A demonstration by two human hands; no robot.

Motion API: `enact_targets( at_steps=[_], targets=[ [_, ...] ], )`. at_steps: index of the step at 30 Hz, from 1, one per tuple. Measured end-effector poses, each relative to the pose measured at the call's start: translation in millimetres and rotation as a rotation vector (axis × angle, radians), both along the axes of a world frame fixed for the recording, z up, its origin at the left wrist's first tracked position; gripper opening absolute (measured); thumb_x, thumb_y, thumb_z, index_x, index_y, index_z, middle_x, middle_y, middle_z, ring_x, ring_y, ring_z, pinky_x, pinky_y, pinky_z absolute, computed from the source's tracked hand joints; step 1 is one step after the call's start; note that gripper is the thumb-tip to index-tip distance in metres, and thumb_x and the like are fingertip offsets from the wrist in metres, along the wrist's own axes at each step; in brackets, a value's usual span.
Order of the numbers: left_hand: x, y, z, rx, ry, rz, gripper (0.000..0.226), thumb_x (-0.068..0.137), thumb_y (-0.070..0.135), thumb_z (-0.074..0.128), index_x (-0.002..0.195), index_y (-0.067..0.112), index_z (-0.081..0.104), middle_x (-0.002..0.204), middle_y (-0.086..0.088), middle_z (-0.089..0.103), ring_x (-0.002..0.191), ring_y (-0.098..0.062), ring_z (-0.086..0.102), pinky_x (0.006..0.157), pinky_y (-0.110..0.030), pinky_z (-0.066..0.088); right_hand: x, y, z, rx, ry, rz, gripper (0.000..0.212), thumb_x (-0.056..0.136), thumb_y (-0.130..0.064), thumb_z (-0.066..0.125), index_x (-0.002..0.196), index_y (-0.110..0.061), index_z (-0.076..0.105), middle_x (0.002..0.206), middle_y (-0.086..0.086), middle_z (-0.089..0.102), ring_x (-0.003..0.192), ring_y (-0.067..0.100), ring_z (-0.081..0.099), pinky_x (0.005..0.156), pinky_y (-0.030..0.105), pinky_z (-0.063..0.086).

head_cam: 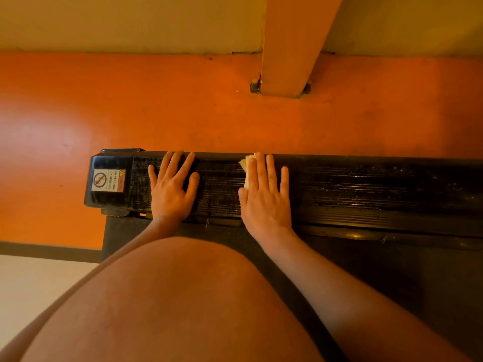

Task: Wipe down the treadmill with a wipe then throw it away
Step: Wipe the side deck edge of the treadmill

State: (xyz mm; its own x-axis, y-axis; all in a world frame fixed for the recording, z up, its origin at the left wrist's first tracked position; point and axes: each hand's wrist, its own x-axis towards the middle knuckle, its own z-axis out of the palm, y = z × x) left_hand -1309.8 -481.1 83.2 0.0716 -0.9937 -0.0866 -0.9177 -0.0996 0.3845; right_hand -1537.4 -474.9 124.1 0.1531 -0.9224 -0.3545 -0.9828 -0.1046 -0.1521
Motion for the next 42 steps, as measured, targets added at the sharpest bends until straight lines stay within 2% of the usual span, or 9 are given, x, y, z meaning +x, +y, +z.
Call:
enact_targets(
  at_steps=[3, 10, 15, 18, 21, 27, 33, 39, 42],
  targets=[
    [0.2, 1.1, -0.7, -0.001, -0.003, -0.003, 0.054, 0.107, 0.049, 0.033, 0.157, 0.031, 0.038, 0.164, 0.002, 0.033, 0.157, -0.019, 0.014, 0.125, -0.059, -0.001, -3.3, 30.5, 5.2, 0.045, -0.018, 0.039, 0.069, 0.11, -0.044, 0.021, 0.162, -0.012, -0.011, 0.169, 0.011, -0.02, 0.156, 0.029, -0.019, 0.127, 0.054, -0.005],
    [0.9, 0.8, -0.4, 0.0, -0.01, 0.0, 0.054, 0.107, 0.048, 0.034, 0.157, 0.03, 0.038, 0.164, 0.001, 0.033, 0.157, -0.02, 0.014, 0.125, -0.057, -0.003, 3.0, -24.4, 1.8, 0.003, 0.016, -0.033, 0.069, 0.11, -0.045, 0.017, 0.161, -0.011, -0.012, 0.17, 0.013, -0.016, 0.156, 0.03, -0.018, 0.126, 0.055, -0.005],
    [-2.6, 0.9, 0.3, 0.009, -0.005, 0.004, 0.054, 0.106, 0.048, 0.033, 0.157, 0.03, 0.038, 0.164, 0.001, 0.033, 0.157, -0.02, 0.014, 0.125, -0.058, -0.002, -3.6, 44.4, 3.9, 0.069, -0.045, 0.009, 0.072, 0.109, -0.046, 0.026, 0.162, -0.013, -0.012, 0.169, 0.01, -0.018, 0.156, 0.03, -0.018, 0.126, 0.056, -0.002],
    [-0.1, 1.6, -1.1, -0.001, -0.004, 0.004, 0.054, 0.107, 0.047, 0.034, 0.157, 0.029, 0.039, 0.164, 0.001, 0.033, 0.157, -0.019, 0.014, 0.125, -0.059, -0.001, 2.8, 16.3, 0.8, 0.047, -0.018, -0.004, 0.07, 0.11, -0.045, 0.022, 0.161, -0.013, -0.014, 0.169, 0.01, -0.021, 0.155, 0.029, -0.021, 0.126, 0.055, -0.007],
    [1.2, 0.9, -1.1, -0.003, -0.013, 0.008, 0.054, 0.106, 0.048, 0.034, 0.157, 0.03, 0.039, 0.164, 0.001, 0.033, 0.157, -0.019, 0.014, 0.125, -0.058, -0.002, 3.0, -19.8, 2.1, 0.012, 0.021, -0.021, 0.069, 0.11, -0.045, 0.019, 0.161, -0.012, -0.013, 0.17, 0.011, -0.019, 0.156, 0.03, -0.02, 0.126, 0.056, -0.005],
    [-0.2, 1.1, -1.7, -0.004, -0.007, 0.008, 0.054, 0.106, 0.048, 0.034, 0.157, 0.03, 0.039, 0.164, 0.001, 0.033, 0.157, -0.019, 0.014, 0.125, -0.058, -0.002, -8.4, 33.3, 6.3, 0.056, -0.041, 0.013, 0.07, 0.11, -0.045, 0.025, 0.163, -0.013, -0.007, 0.17, 0.011, -0.016, 0.156, 0.031, -0.018, 0.126, 0.057, -0.001],
    [0.2, -0.6, -2.8, -0.016, 0.005, 0.013, 0.053, 0.107, 0.047, 0.033, 0.156, 0.029, 0.041, 0.164, 0.001, 0.034, 0.157, -0.019, 0.014, 0.125, -0.06, 0.0, -6.2, -20.2, 0.3, -0.007, 0.006, -0.058, 0.069, 0.11, -0.047, 0.019, 0.163, -0.012, -0.009, 0.17, 0.011, -0.016, 0.156, 0.031, -0.018, 0.126, 0.056, -0.005],
    [-0.2, 1.9, 0.9, -0.011, -0.003, 0.009, 0.053, 0.107, 0.046, 0.033, 0.156, 0.028, 0.041, 0.163, -0.001, 0.035, 0.156, -0.021, 0.016, 0.125, -0.06, 0.0, -11.4, 40.6, -1.5, 0.034, -0.031, -0.024, 0.071, 0.109, -0.047, 0.025, 0.163, -0.014, -0.008, 0.17, 0.008, -0.016, 0.156, 0.029, -0.017, 0.126, 0.056, -0.006],
    [-1.3, 1.0, 0.2, -0.015, -0.01, 0.007, 0.052, 0.107, 0.045, 0.034, 0.156, 0.028, 0.042, 0.163, -0.001, 0.036, 0.156, -0.022, 0.017, 0.125, -0.06, 0.001, -13.9, 2.5, -3.1, -0.005, -0.01, -0.027, 0.069, 0.11, -0.046, 0.022, 0.163, -0.014, -0.007, 0.171, 0.009, -0.013, 0.157, 0.03, -0.016, 0.126, 0.056, -0.006]
  ],
)
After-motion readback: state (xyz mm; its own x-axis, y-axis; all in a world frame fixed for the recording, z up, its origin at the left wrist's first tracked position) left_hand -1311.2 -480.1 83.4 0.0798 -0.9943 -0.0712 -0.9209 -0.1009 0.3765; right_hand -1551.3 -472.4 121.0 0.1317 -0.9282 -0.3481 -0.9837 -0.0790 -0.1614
